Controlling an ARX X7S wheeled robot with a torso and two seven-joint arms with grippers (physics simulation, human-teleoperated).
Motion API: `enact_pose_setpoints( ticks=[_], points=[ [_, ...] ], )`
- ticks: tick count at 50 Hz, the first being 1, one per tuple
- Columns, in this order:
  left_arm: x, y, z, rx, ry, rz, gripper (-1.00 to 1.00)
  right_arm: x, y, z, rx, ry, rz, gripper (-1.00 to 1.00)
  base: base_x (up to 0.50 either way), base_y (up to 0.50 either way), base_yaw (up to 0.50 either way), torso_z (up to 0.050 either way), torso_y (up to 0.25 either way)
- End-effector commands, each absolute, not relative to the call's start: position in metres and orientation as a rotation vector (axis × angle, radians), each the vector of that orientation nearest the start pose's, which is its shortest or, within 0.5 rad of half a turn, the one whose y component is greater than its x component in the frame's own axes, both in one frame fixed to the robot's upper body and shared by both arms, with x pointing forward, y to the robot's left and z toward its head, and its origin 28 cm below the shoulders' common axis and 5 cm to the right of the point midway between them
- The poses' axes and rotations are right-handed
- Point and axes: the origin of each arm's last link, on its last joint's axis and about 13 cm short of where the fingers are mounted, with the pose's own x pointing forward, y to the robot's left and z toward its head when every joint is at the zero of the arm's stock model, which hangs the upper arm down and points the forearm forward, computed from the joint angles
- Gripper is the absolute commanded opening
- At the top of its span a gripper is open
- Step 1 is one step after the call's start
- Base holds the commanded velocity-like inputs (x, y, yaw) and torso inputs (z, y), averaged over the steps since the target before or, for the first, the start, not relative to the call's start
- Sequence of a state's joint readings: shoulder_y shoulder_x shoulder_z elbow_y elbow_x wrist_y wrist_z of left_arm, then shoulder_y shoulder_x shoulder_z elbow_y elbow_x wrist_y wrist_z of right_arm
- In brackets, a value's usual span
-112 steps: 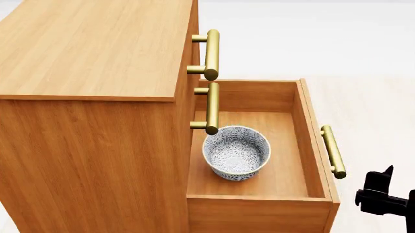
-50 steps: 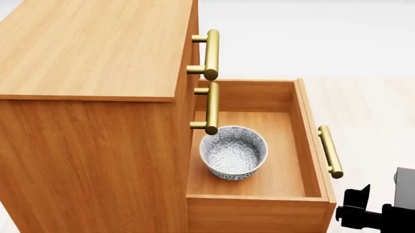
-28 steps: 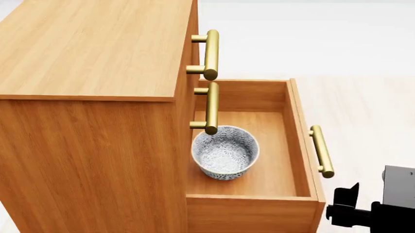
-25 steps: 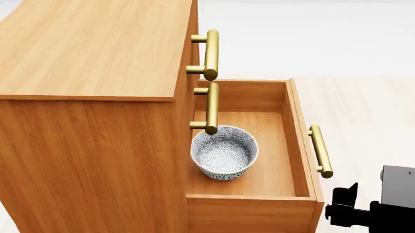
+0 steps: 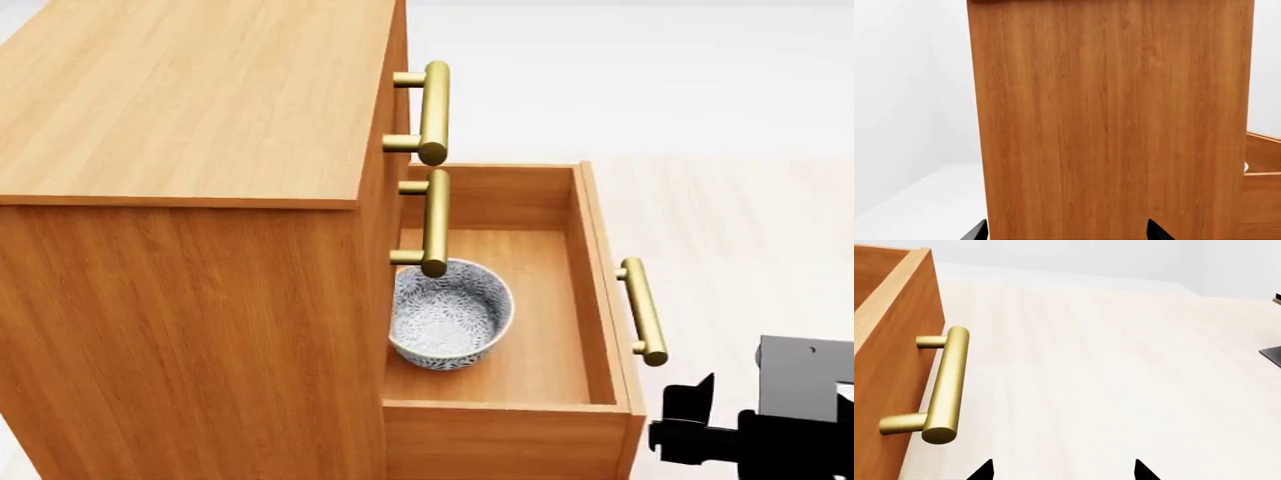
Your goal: Put the bowl in the bottom drawer of the cabinet and close it.
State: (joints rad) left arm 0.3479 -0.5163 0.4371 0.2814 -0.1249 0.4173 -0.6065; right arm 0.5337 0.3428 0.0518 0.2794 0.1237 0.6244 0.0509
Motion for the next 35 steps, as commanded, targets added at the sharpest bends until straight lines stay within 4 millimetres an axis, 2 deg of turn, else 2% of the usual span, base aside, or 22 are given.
enact_pose_setpoints(
  ticks=[1, 35],
  points=[
    [0.111, 0.218, 0.027, 0.046, -0.215, 0.019, 1.0, 0.307, -0.207, 0.074, -0.124, 0.36, -0.239, 1.0, 0.0, 0.0, 0.0, 0.0, 0.0],
    [0.11, 0.219, 0.028, 0.042, -0.216, 0.021, 1.0, 0.312, -0.191, 0.071, -0.126, 0.364, -0.19, 1.0, 0.0, 0.0, 0.0, 0.0, 0.0]
  ],
)
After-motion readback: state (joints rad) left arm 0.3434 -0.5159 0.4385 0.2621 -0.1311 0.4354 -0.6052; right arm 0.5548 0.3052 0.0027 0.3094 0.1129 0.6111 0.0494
